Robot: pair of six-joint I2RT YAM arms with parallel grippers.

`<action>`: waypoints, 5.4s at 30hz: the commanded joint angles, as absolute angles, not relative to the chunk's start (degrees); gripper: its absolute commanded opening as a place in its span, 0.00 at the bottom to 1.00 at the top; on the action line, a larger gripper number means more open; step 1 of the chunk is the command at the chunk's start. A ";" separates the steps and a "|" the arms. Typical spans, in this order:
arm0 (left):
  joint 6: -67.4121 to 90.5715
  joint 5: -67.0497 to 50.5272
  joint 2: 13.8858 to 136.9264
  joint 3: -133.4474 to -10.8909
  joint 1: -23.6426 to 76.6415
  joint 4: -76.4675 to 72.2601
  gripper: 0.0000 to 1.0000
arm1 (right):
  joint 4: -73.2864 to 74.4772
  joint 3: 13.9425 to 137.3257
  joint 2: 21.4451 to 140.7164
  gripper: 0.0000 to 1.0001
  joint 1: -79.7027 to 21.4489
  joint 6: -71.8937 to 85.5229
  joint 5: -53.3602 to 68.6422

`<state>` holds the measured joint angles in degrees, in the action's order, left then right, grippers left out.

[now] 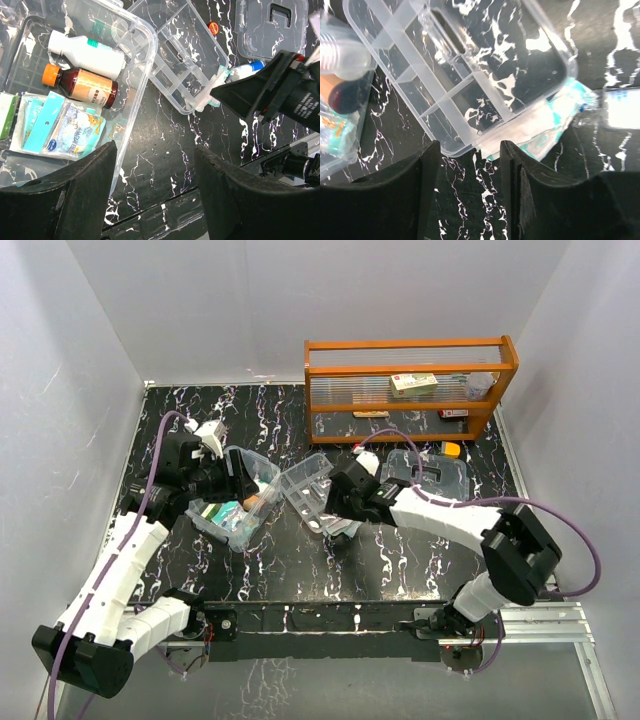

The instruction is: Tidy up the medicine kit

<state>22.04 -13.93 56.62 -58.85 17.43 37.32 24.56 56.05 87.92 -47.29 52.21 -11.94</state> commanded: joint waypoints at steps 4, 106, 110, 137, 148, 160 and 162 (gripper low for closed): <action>19.58 -12.14 54.41 -63.62 17.47 40.48 0.63 | 27.85 52.71 77.18 0.52 -44.64 60.85 -25.36; 21.23 -11.73 43.70 -58.16 17.49 26.98 0.73 | 14.71 71.09 103.05 0.41 -37.26 -15.83 4.63; 20.79 -11.22 43.51 -58.69 17.49 27.65 0.74 | 15.79 72.35 102.63 0.48 -37.20 -13.30 3.33; 20.92 -11.25 42.54 -59.01 17.50 29.58 0.74 | 14.89 71.57 104.95 0.11 -37.17 -0.27 3.26; 17.78 -10.61 42.96 -61.57 17.54 31.33 0.77 | 20.60 64.83 91.38 0.37 -37.05 28.33 -12.65; 17.07 3.81 45.24 -70.65 17.49 39.70 0.99 | 19.69 40.43 68.70 0.40 -36.87 57.33 -7.00; 18.93 2.53 44.79 -69.89 17.51 38.16 0.99 | 15.54 36.23 67.43 0.40 -36.84 59.76 -4.21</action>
